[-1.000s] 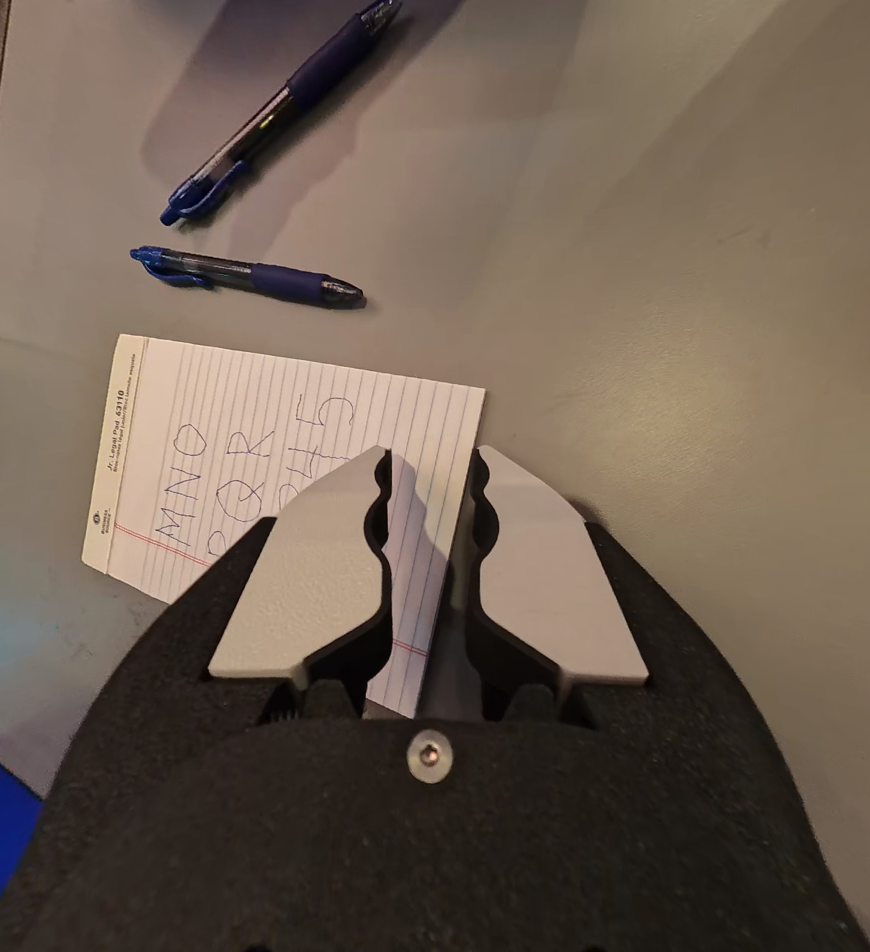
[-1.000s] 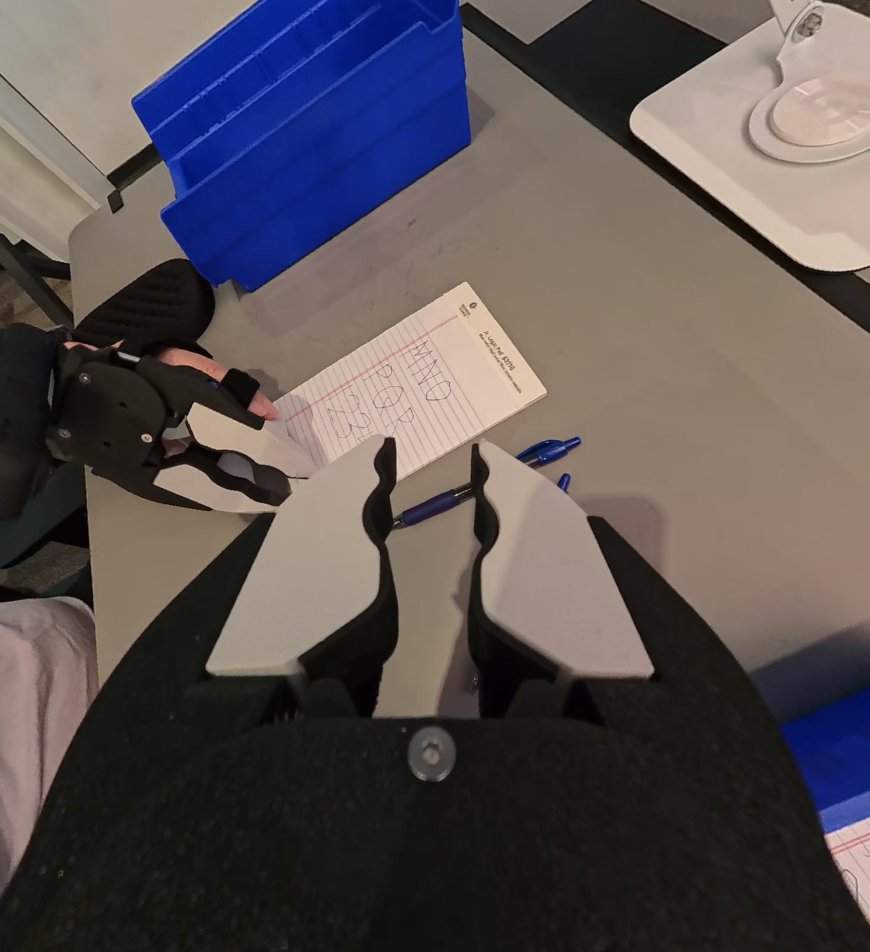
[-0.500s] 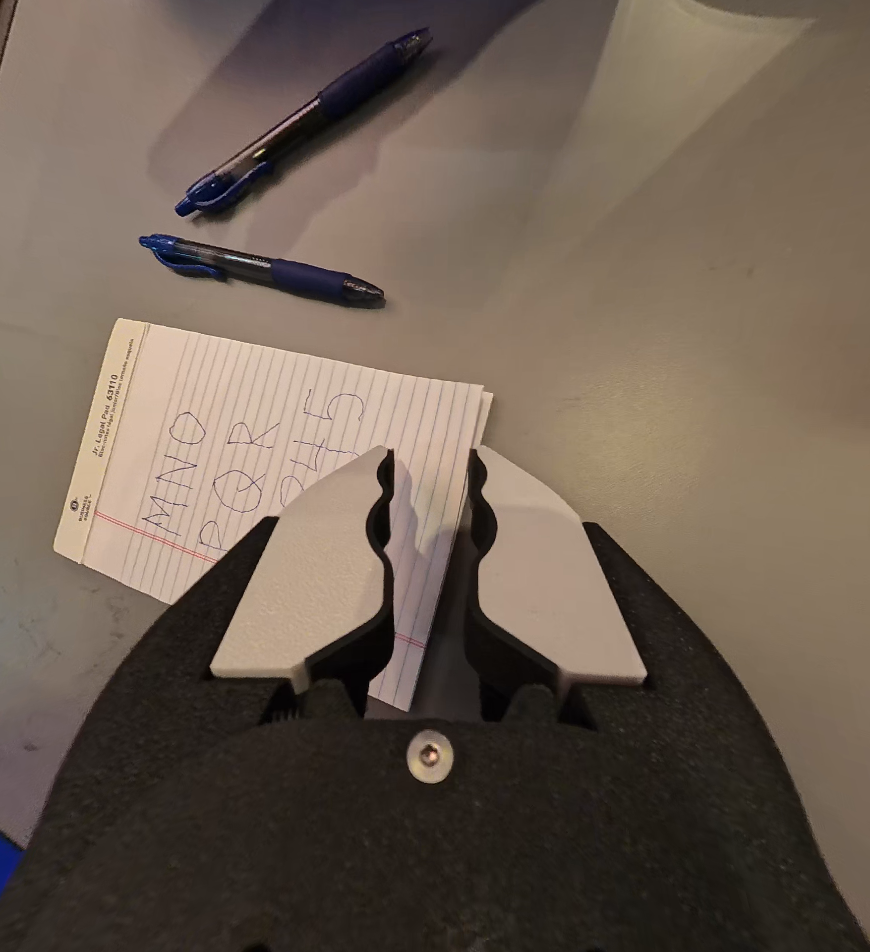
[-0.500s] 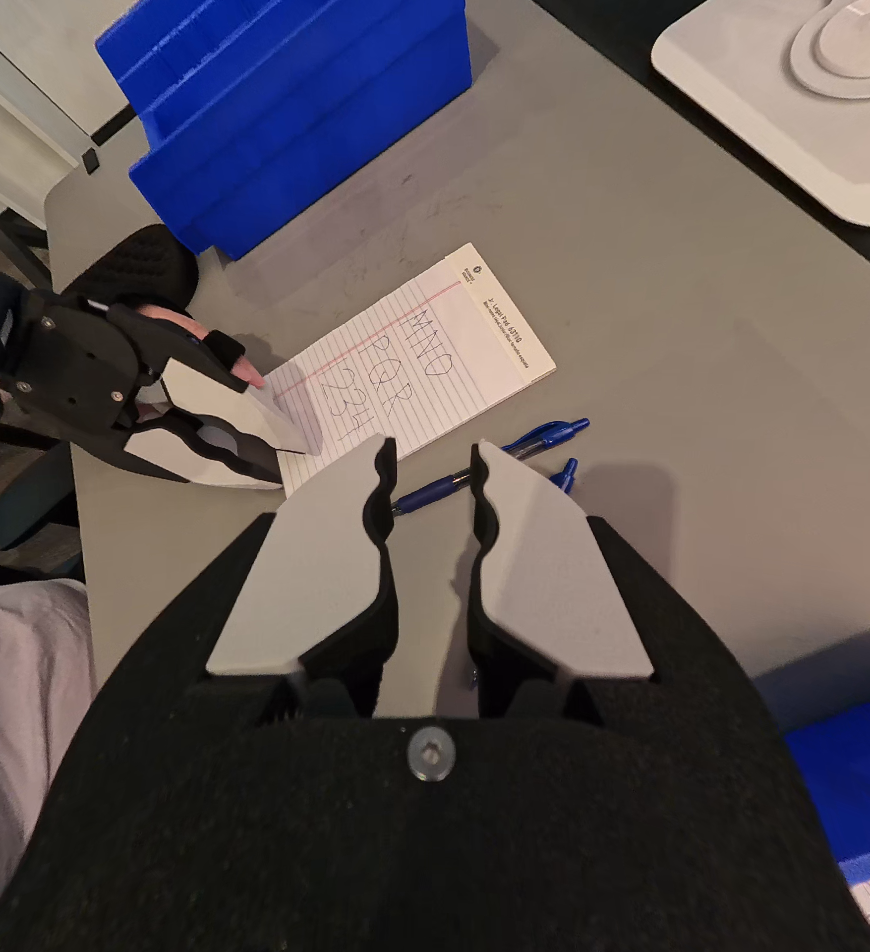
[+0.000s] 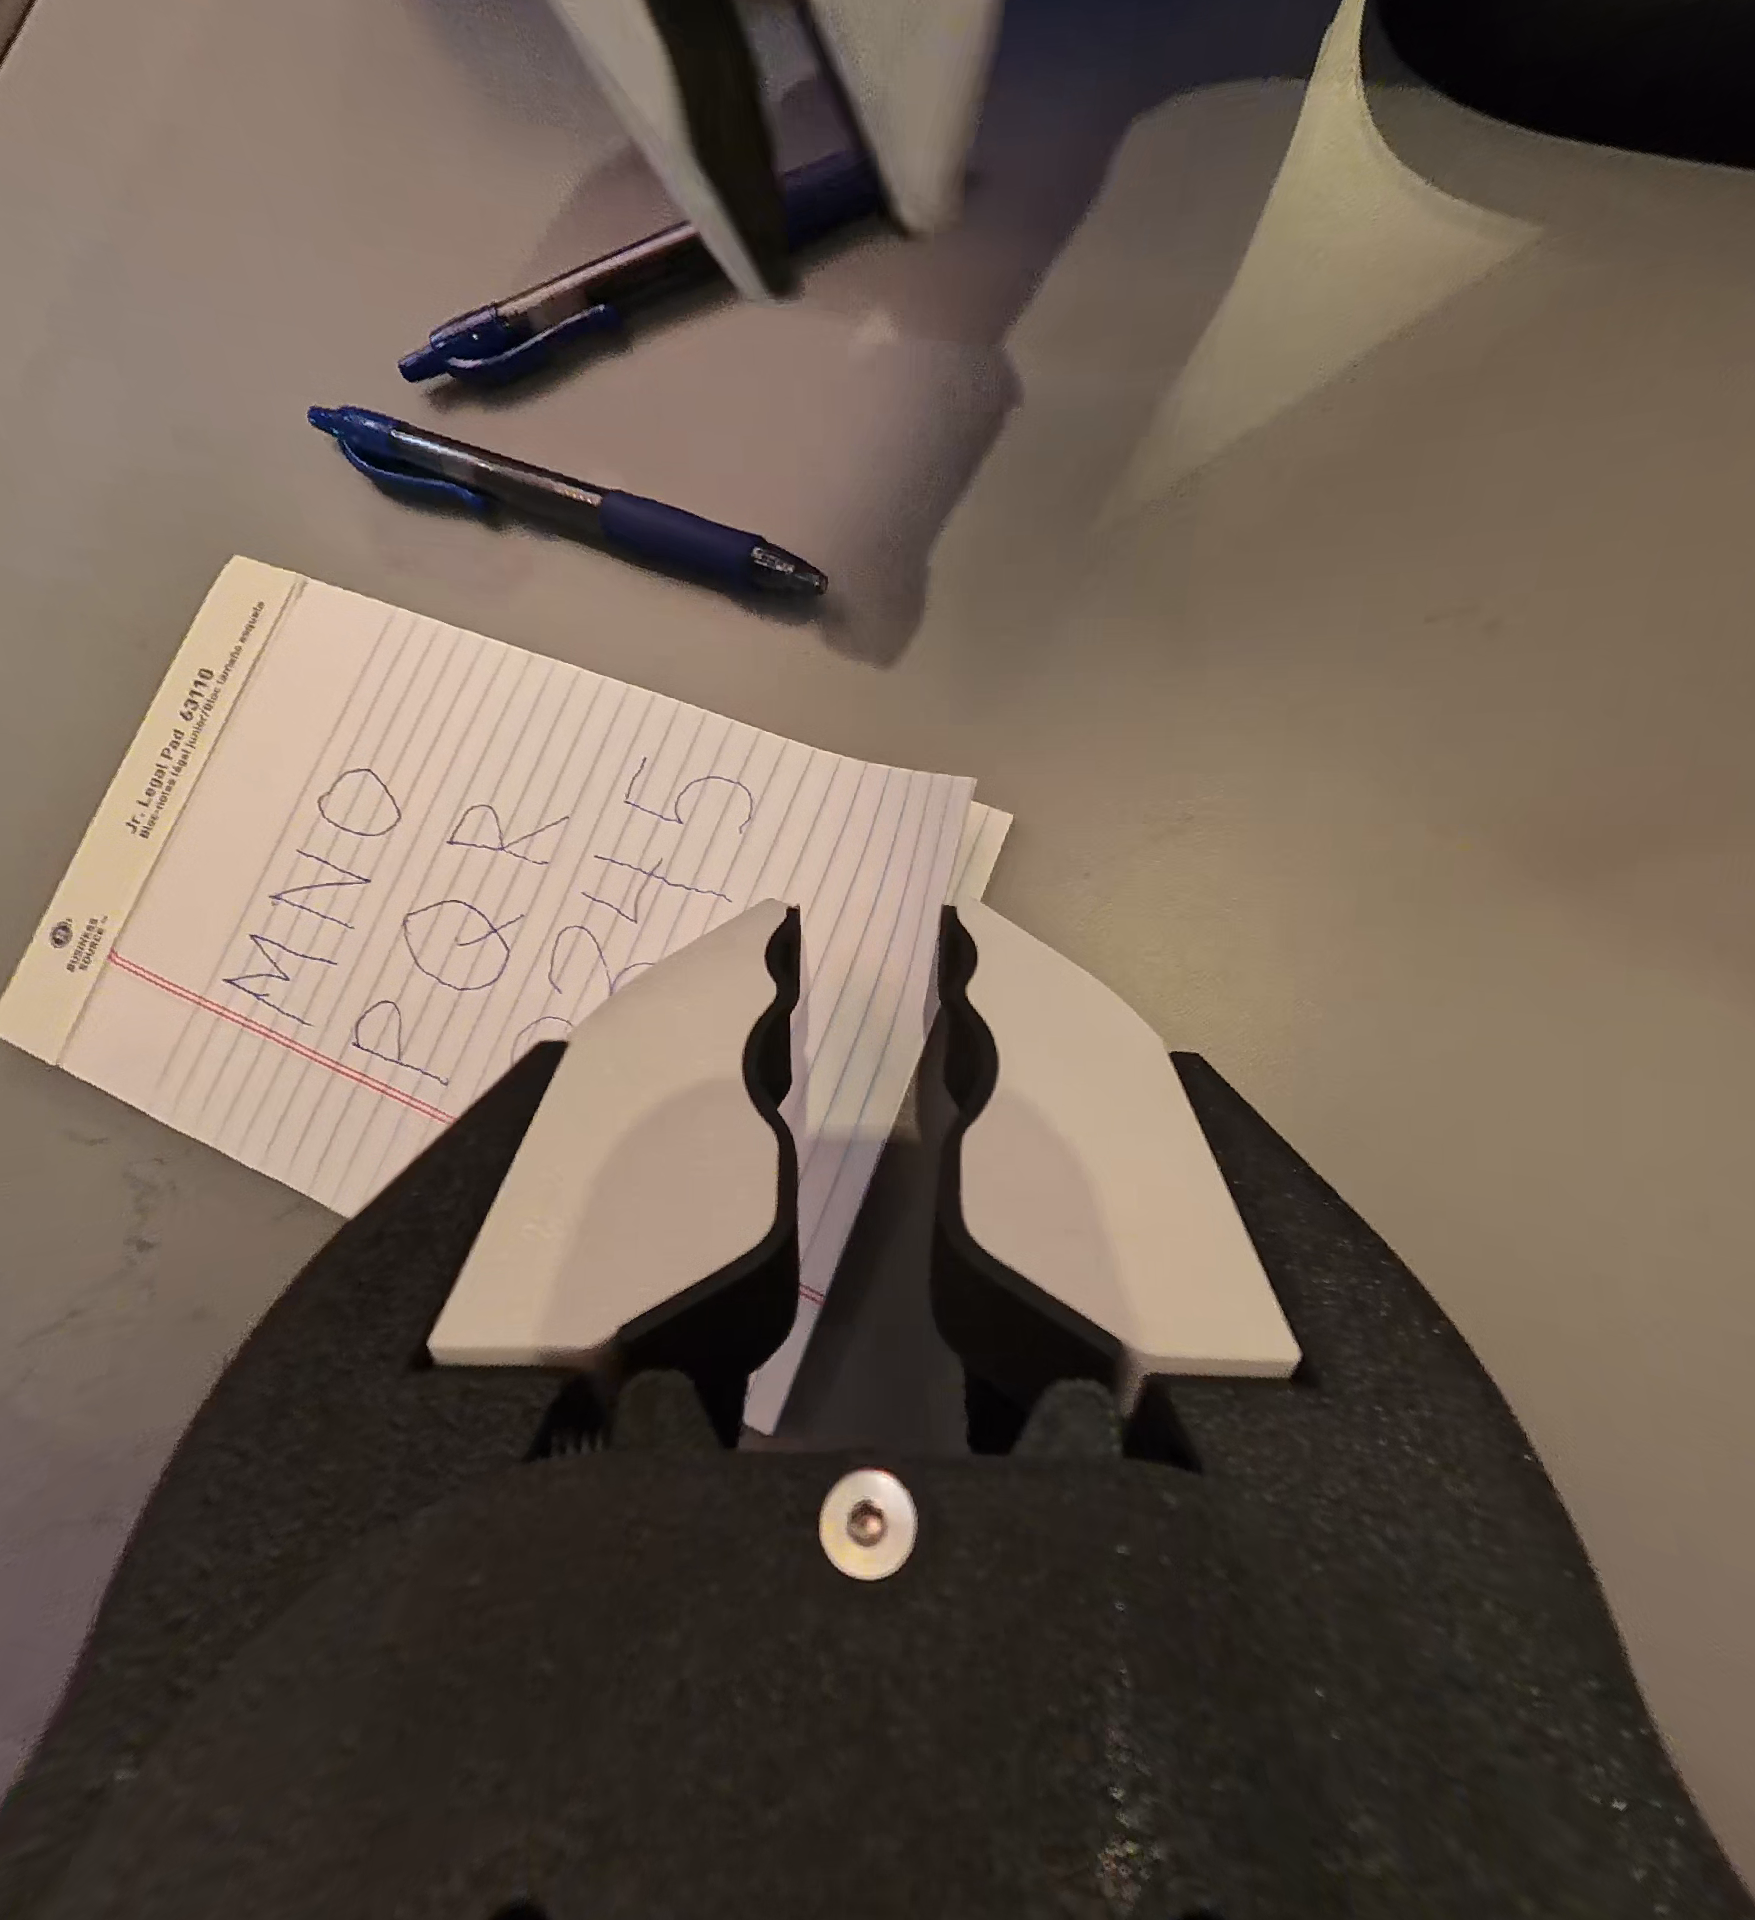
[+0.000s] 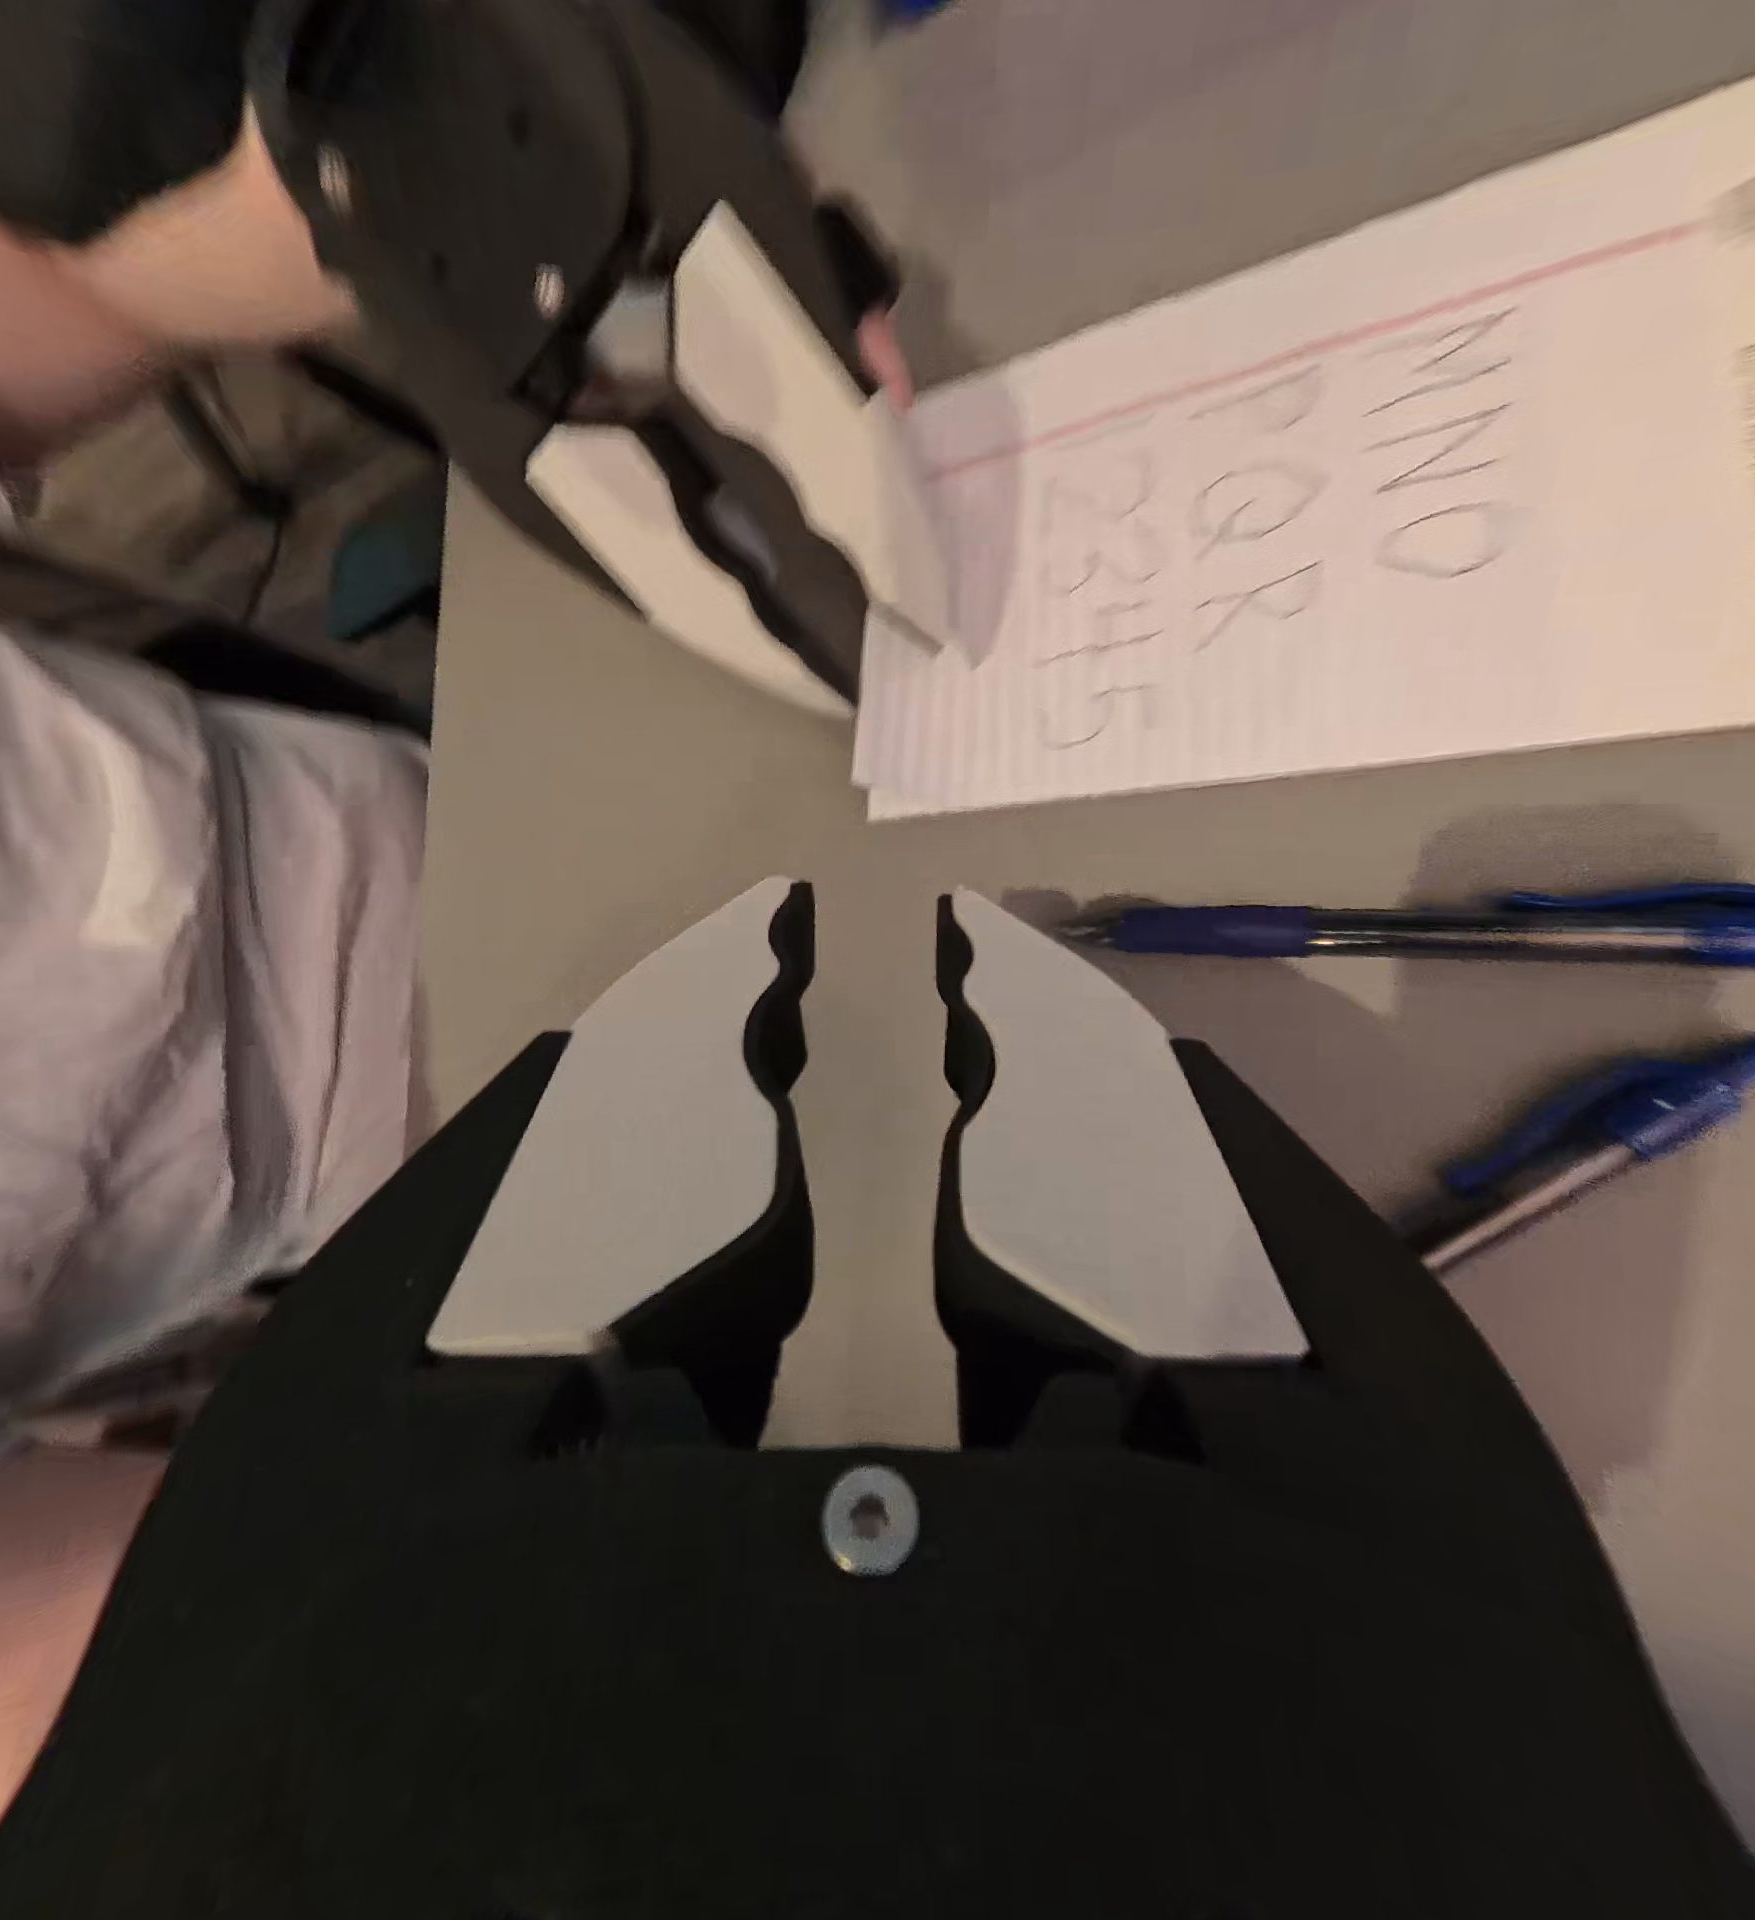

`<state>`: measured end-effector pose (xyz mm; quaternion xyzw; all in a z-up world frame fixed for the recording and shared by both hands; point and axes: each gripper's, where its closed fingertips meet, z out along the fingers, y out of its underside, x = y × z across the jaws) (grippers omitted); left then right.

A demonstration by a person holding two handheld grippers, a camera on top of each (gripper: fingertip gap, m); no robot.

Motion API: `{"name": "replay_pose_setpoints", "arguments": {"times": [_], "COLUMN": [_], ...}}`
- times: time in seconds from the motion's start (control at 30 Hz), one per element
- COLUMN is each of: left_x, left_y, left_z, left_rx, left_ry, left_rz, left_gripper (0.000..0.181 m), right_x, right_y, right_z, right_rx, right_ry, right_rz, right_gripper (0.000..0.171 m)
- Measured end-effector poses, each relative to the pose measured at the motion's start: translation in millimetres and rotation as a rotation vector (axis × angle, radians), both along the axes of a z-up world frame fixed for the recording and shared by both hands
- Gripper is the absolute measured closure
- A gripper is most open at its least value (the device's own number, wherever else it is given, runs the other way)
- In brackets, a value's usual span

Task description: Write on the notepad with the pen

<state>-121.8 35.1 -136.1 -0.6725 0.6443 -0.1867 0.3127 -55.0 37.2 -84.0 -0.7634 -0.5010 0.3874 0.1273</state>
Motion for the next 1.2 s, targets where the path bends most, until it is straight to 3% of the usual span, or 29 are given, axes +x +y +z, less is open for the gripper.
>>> {"name": "replay_pose_setpoints", "arguments": {"times": [0.1,0.27,0.83,1.2], "left_x": [-0.8,-2.5,-7.7,-6.1], "left_y": [-1.2,-2.0,-0.4,-4.1], "left_z": [-3.5,-9.4,-13.5,-15.3], "left_rx": [-0.02,-0.05,-0.119,-0.041], "left_ry": [0.006,0.022,-0.008,0.036], "left_rz": [-0.007,-0.016,-0.016,-0.063], "left_gripper": [0.156,0.156,0.161,0.16], "right_x": [-2.0,-7.3,-22.2,-22.7], "right_y": [-16.8,-24.6,-31.1,-27.1], "right_z": [-24.0,-45.1,-50.5,-48.3], "right_rx": [-0.024,-0.034,0.0,-0.001], "right_ry": [-0.104,-0.235,-0.269,-0.246], "right_rz": [0.116,0.165,0.228,0.21], "right_gripper": [0.149,0.151,0.152,0.152]}}
